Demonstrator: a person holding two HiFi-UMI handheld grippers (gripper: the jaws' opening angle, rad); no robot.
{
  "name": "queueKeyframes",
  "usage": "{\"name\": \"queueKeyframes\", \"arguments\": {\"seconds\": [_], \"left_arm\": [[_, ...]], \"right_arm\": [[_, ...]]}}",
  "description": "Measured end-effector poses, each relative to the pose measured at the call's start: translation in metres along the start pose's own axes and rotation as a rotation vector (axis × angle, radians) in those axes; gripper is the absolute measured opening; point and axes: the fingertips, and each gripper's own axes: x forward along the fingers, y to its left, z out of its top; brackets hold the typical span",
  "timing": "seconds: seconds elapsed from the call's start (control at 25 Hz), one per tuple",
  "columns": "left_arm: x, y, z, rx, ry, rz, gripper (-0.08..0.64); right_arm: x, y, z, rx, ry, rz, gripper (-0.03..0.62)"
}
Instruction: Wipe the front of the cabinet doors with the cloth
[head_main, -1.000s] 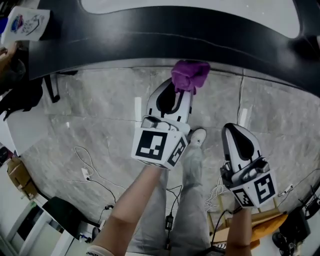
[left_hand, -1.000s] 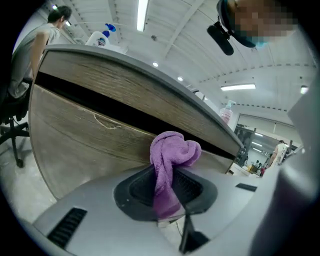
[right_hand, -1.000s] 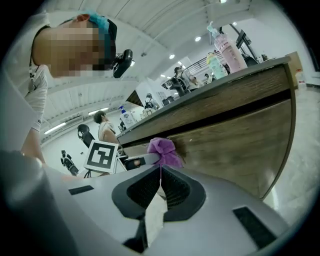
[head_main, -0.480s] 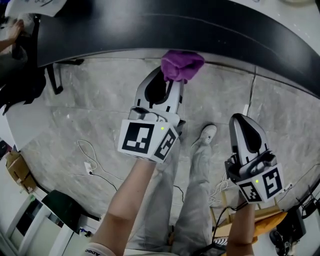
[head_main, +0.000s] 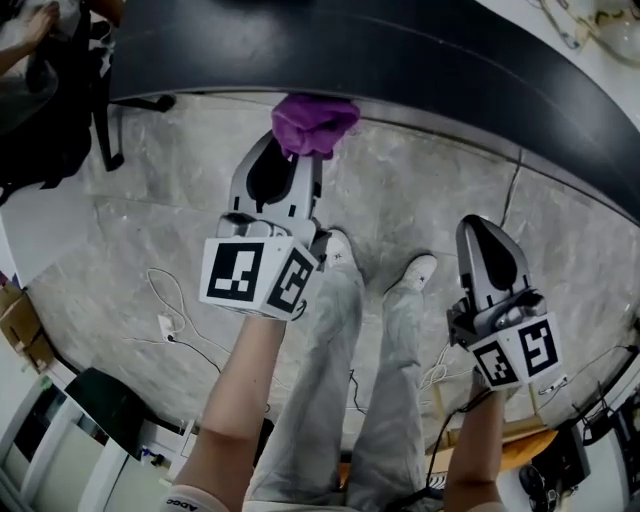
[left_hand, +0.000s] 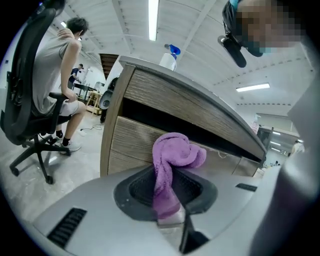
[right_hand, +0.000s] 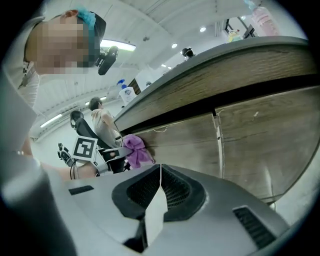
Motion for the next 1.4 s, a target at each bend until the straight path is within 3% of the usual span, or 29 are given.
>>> {"name": "queueKeyframes", "arguments": {"seconds": [0.28,0.6,0.76,0.88,1.04,1.4], "left_arm": [[-0.009,0.032,0.008,-0.007,-0.032,0.031,0.081],[-0.021,0.069,0.02,0.049,-0.055,0.095,0.081],[-0.028,0.071,0.015,0.028,-0.078,0.143,0.081],[-0.026,0.04,-0.01,0.012,-0.051,0.116,0.081],[-0.01,-0.031,-0.056,0.019,0.015,0.022,0.081],[0.053,-0.17,-0.12,0.064,0.074,-0.155,0.081]], "right_arm": [[0.027,0.028,0.01,0.001,-0.105,0.069,0.029],[0.02,0.035,-0.009,0.013,-0.099,0.084,0.029],[0.011,0.02,-0.012,0.017,-0.109,0.073,0.029],[0.001,0.0,-0.013,0.032,-0.119,0.05,0.029],[-0.017,-0.026,-0.012,0.045,-0.128,0.031,0.029],[-0.055,-0.083,-0.035,-0.008,-0.043,0.024,0.029]]}}
